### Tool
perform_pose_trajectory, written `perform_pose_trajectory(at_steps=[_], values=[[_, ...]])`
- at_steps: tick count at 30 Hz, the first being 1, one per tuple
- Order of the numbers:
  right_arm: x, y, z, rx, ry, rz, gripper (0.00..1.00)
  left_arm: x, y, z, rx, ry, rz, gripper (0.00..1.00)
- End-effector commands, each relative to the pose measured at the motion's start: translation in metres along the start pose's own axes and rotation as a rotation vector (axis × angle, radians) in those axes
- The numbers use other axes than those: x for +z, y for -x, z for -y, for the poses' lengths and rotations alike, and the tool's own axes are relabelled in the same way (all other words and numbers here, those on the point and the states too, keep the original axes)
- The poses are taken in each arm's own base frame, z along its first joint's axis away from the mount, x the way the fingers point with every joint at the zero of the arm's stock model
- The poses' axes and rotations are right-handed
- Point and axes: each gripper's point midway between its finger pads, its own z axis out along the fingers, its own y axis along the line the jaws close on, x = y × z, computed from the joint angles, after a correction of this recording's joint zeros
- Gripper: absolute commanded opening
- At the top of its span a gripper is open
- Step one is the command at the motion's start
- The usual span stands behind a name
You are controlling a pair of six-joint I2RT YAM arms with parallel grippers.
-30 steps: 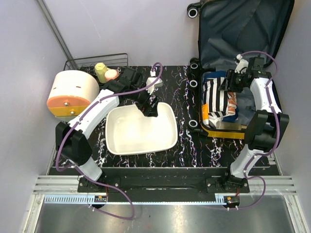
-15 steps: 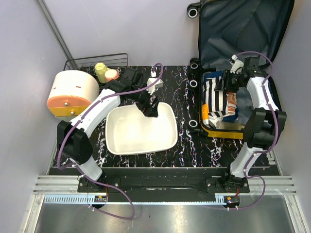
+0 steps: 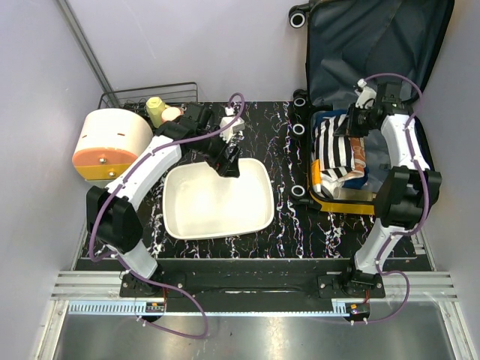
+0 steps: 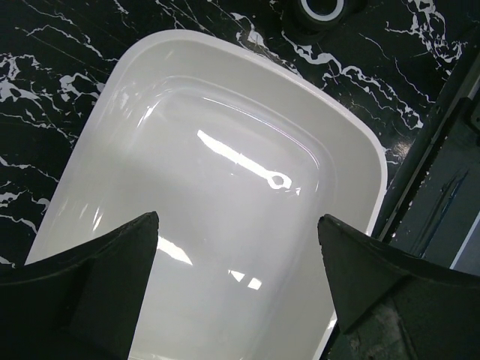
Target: Open, take out, and arrange the luggage
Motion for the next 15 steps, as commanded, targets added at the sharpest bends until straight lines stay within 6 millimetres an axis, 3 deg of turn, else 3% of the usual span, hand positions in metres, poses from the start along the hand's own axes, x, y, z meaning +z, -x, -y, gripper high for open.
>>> perform_pose_trajectory(at_steps=[1,6,15], values=[[-0.062,0.051,-0.042,-0.123,0.026,0.192,0.0,-0.012,0.006,-0.002,-0.021,-0.008,0.044,0.91],[-0.084,0.058,-0.054,-0.186,0.028,0.241,0.0,-0.018,0.002,-0.007,-0.052,0.0,0.05,0.91],[-0.097,0.065,-0.074,-0.214,0.099,0.278,0.0,-0.027,0.006,-0.02,-0.098,0.027,0.091,0.92]])
